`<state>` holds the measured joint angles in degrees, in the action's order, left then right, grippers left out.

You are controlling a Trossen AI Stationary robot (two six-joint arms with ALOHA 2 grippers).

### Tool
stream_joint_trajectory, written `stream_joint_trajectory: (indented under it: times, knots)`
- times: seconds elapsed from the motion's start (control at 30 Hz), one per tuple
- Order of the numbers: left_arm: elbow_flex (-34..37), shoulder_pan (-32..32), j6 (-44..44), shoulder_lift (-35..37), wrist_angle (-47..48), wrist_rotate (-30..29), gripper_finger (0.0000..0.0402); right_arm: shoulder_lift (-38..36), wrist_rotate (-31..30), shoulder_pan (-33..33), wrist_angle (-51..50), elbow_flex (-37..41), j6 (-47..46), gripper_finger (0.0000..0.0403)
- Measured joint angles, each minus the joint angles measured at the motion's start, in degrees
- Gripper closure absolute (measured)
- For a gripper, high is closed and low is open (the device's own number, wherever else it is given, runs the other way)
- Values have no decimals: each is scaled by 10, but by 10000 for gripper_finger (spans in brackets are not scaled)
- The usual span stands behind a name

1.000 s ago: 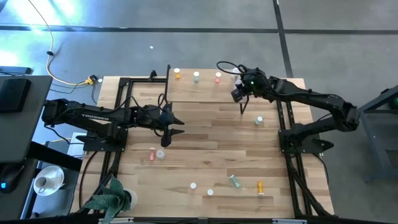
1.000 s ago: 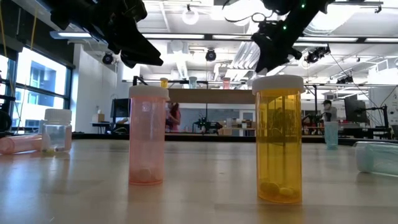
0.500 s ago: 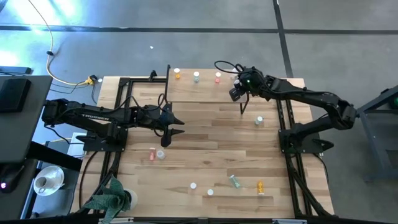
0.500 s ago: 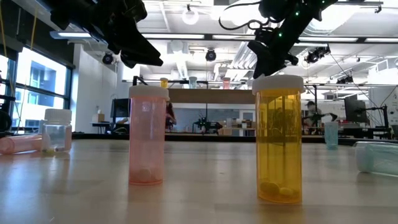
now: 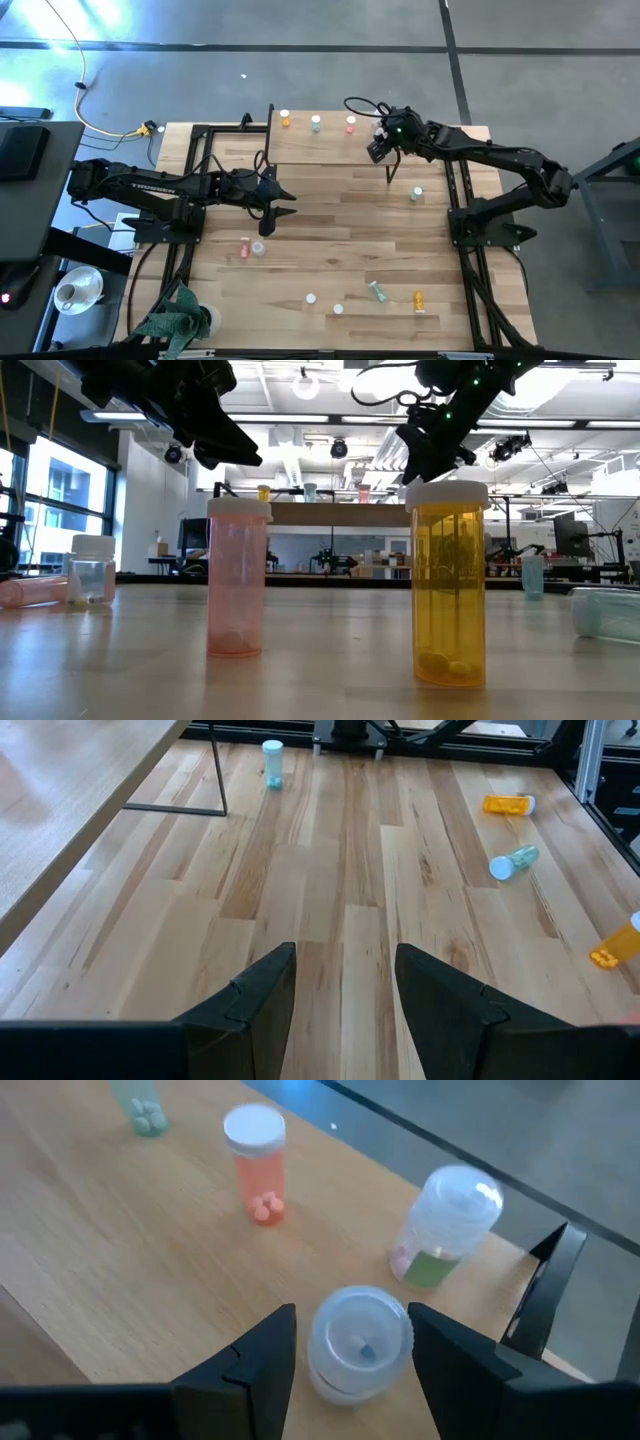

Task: Pick and place medicine bottles onto shelf by color
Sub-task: Put the right white pill bottle on the shelf, then put the bottom pink pill bottle on the shelf

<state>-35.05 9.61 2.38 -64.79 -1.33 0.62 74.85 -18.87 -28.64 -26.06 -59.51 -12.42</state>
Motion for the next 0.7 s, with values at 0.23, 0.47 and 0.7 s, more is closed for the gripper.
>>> stream_joint_trajectory:
  times: [0.23,0.47,0.7]
  knots:
    - [0,0,0,0,3,0,239,-14,-1,0,-29,-27,9,219]
    - [0,0,0,0,6,0,239,-46,0,22,-93,-61,13,219]
    - [0,0,9,0,17,7,239,-90,-8,89,-164,-56,5,218]
